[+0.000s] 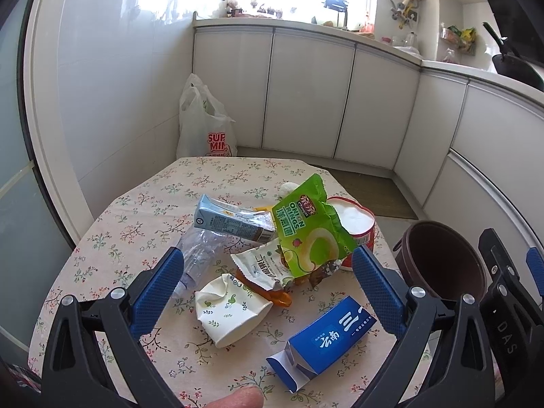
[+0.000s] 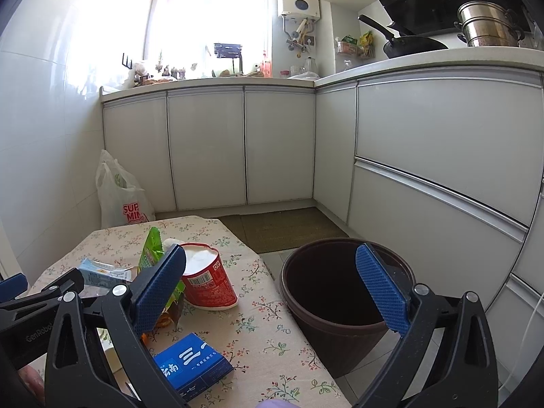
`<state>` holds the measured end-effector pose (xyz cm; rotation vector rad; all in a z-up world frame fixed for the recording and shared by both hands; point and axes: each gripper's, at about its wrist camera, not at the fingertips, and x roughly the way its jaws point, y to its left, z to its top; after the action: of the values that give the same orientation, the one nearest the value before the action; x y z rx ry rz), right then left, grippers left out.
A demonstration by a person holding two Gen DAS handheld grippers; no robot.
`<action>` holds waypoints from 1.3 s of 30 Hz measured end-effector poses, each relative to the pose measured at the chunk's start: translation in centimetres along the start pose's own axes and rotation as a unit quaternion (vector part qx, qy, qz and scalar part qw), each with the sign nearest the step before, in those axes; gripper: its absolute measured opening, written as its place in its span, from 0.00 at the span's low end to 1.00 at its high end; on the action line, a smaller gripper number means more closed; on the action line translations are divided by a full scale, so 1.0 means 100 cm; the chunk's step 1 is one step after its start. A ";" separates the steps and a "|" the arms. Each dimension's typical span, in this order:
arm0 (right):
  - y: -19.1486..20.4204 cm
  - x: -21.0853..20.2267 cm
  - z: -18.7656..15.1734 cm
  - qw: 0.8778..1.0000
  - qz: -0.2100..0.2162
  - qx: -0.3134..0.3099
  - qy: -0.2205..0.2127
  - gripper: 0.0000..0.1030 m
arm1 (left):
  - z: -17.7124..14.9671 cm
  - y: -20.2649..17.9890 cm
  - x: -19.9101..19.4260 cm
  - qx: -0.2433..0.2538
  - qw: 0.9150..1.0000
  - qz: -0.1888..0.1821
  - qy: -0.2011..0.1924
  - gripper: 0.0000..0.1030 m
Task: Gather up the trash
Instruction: 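Move both tools over the trash on the floral table, then grasp the green snack bag with the left tool while the right tool grasps the white tissue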
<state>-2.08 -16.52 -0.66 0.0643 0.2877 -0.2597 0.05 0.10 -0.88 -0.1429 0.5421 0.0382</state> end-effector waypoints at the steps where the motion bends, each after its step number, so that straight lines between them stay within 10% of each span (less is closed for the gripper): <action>1: 0.000 0.000 0.000 1.000 0.000 0.000 0.002 0.93 | 0.000 0.000 0.000 -0.001 1.000 0.000 0.000 0.93; 16: 0.006 0.042 0.045 0.993 0.039 0.026 0.111 0.93 | 0.007 0.014 0.037 0.012 0.998 0.032 0.052 0.93; 26: -0.011 0.109 0.054 0.984 0.028 0.043 0.169 0.93 | 0.050 0.016 0.097 -0.036 0.985 -0.011 0.170 0.93; 39: -0.062 0.147 0.048 0.970 0.027 0.111 0.216 0.93 | 0.071 -0.040 0.222 -0.085 0.940 -0.009 0.331 0.93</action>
<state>11.18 -26.56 -0.44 0.3529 0.6885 -0.2215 23.00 -2.86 -5.81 -0.3337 1.2119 0.0188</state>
